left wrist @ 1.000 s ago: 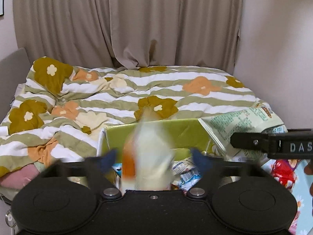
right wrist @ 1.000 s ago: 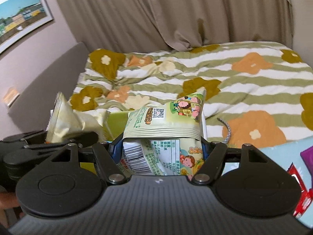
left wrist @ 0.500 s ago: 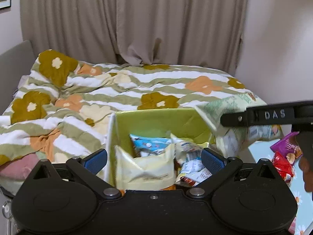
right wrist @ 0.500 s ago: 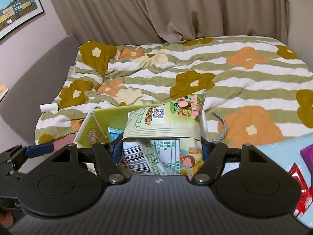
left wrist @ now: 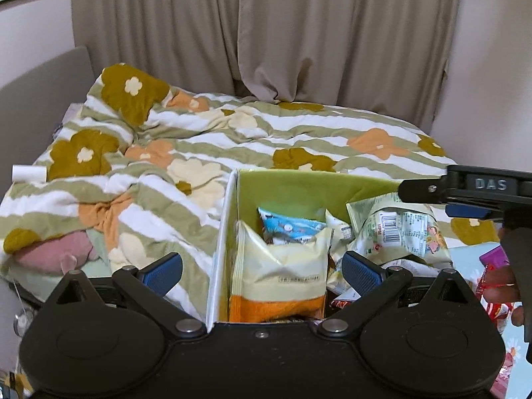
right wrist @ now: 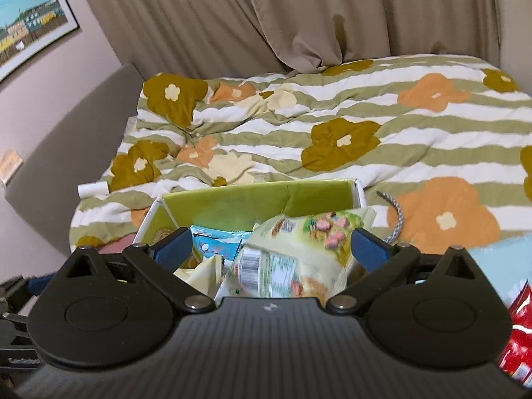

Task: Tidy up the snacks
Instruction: 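Carry both packets over the yellow box and open both grippers, then move both grippers back from the box to the tray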

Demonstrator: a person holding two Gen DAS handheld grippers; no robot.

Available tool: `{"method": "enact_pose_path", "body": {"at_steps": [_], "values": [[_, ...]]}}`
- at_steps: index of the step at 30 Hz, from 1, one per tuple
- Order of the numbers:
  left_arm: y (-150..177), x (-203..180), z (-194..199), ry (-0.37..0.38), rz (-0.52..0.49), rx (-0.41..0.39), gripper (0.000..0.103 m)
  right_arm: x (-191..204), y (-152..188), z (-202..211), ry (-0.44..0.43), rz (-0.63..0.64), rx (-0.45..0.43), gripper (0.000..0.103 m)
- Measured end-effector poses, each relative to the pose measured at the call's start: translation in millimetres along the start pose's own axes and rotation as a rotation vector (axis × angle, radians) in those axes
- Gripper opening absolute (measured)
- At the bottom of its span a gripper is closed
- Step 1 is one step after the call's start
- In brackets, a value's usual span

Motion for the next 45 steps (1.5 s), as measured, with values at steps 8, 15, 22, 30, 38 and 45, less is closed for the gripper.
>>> {"method": "enact_pose_path", "body": {"at_steps": [8, 15, 22, 30, 38, 45], "values": [[-2, -4, 16, -0.002, 0.009, -0.03, 0.103, 4, 1, 25, -0.027, 0.013, -0.03, 0.103], [-7, -11, 44, -0.006, 0.009, -0.093, 0.103, 10, 4, 57, -0.063, 0.021, -0.053, 0.103], [-11, -25, 73, 0.048, -0.008, -0.151, 0.103, 11, 10, 103, -0.028, 0.047, -0.108, 0.103], [-11, -66, 96, 0.148, -0.067, -0.198, 0.103, -17, 22, 171, 0.092, 0.014, -0.212, 0.103], [-1, -126, 104, 0.196, -0.125, -0.196, 0.103, -70, 33, 223, 0.218, 0.023, -0.271, 0.103], [10, -200, 93, 0.219, -0.149, -0.161, 0.103, -134, 40, 233, 0.228, 0.036, -0.245, 0.103]]}}
Point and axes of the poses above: each gripper's, at about its wrist camera, not at the fingertips, and z roughly against the way its jaws point, x to its left, y to its underside, the point moved 6 cm from there along -z, roughly the way its jaws point, and after that the axes turned 3 degrees about -z, right-handed, at the moved point
